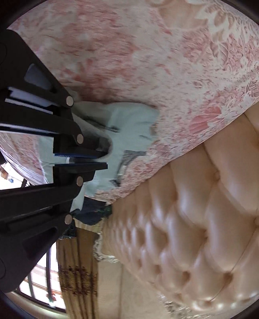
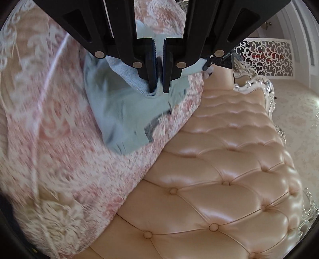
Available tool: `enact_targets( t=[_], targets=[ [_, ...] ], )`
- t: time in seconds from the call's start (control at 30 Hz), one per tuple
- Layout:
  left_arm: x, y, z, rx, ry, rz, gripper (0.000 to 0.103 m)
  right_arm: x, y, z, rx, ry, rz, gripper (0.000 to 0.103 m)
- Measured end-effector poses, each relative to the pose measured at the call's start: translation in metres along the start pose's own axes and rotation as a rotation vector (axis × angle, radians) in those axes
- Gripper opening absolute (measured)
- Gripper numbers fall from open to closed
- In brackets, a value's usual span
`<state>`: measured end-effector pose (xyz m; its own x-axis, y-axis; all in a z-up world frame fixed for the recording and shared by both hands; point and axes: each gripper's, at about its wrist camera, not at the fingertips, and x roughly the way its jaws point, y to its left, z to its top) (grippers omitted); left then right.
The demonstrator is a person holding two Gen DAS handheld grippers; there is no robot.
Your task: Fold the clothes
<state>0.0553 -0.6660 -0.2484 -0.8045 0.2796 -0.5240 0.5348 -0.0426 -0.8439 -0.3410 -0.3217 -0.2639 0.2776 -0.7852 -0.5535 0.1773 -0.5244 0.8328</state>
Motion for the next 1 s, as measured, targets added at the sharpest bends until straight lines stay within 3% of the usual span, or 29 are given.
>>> enact_targets(
  t=[0.1,0.17,0.27,0.3,0.33,0.37,0.4,0.5,0.53,0.57,0.63,0.67,0.73,0.8,0.9,1.0],
  targets=[
    [0.011,0.011,0.012,-0.041,0.002,0.047,0.004,0.013,-0.003,0.019,0.011,-0.001,-0.023,0.004],
    [0.017,0.02,0.016,-0.063,0.0,0.086,0.004,0.024,-0.013,0.025,0.02,0.013,-0.09,0.004],
    [0.013,0.016,0.014,0.011,-0.025,0.106,0.017,0.033,-0.022,0.023,0.003,0.027,-0.196,0.008],
    [0.01,0.013,0.013,0.041,-0.034,0.108,0.037,0.032,-0.022,0.022,-0.005,0.02,-0.186,0.009],
    [0.004,0.01,0.012,0.052,-0.05,0.11,0.064,0.028,-0.021,0.021,-0.013,0.01,-0.187,0.01],
    [-0.001,0.009,0.011,0.06,-0.066,0.112,0.075,0.022,-0.02,0.021,-0.021,-0.002,-0.196,0.011],
    [-0.005,0.009,0.01,0.058,-0.068,0.103,0.082,0.015,-0.019,0.021,-0.029,-0.014,-0.204,0.02],
    [-0.017,0.012,0.007,0.047,-0.067,0.072,0.082,-0.003,-0.016,0.021,-0.053,-0.05,-0.23,0.07],
    [-0.021,0.012,0.006,0.044,-0.067,0.062,0.081,-0.009,-0.015,0.021,-0.061,-0.062,-0.238,0.077],
    [-0.025,0.013,0.005,0.04,-0.067,0.051,0.078,-0.015,-0.014,0.021,-0.069,-0.074,-0.247,0.078],
    [-0.026,0.011,-0.001,0.05,-0.03,0.008,0.057,-0.028,-0.01,0.019,-0.09,-0.104,-0.26,0.078],
    [-0.02,0.009,-0.008,0.058,0.007,-0.011,0.056,-0.036,-0.006,0.015,-0.106,-0.127,-0.264,0.079],
    [-0.008,0.008,-0.02,0.063,0.061,-0.03,0.043,-0.034,0.003,0.006,-0.157,-0.076,-0.207,0.077],
    [0.008,0.015,-0.028,0.018,0.103,-0.036,0.042,-0.018,0.011,-0.008,-0.203,0.021,-0.147,0.077],
    [0.023,0.02,-0.033,0.005,0.118,0.029,0.042,0.008,0.009,-0.022,-0.218,0.105,-0.154,0.077],
    [0.031,0.026,-0.032,-0.026,0.117,0.082,0.049,0.031,0.001,-0.025,-0.211,0.15,-0.164,0.077]
  ],
)
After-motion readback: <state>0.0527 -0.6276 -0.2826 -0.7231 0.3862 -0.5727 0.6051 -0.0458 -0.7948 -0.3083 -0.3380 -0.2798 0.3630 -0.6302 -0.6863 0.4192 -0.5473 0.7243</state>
